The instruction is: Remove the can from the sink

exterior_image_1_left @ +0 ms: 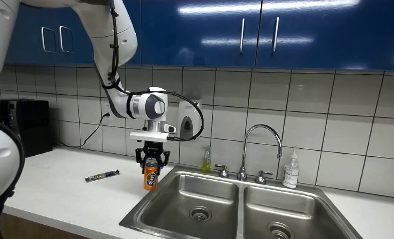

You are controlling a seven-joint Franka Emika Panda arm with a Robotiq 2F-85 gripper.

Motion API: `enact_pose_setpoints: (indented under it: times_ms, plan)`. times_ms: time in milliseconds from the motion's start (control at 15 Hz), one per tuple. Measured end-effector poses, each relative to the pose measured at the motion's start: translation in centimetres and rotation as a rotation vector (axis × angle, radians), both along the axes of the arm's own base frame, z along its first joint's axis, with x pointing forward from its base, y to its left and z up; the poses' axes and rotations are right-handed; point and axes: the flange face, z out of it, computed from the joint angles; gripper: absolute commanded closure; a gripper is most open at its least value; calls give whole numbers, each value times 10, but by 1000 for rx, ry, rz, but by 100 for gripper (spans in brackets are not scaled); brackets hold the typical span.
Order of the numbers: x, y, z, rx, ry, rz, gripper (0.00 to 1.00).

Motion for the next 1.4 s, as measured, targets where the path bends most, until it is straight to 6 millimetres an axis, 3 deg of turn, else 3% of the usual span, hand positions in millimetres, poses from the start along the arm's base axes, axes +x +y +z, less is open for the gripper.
enact_pose_setpoints:
  times_ms: [867, 1400]
  plan:
    - [-25, 112, -6, 67, 30, 221, 62]
    - [-43, 147, -21, 73, 66, 284, 62]
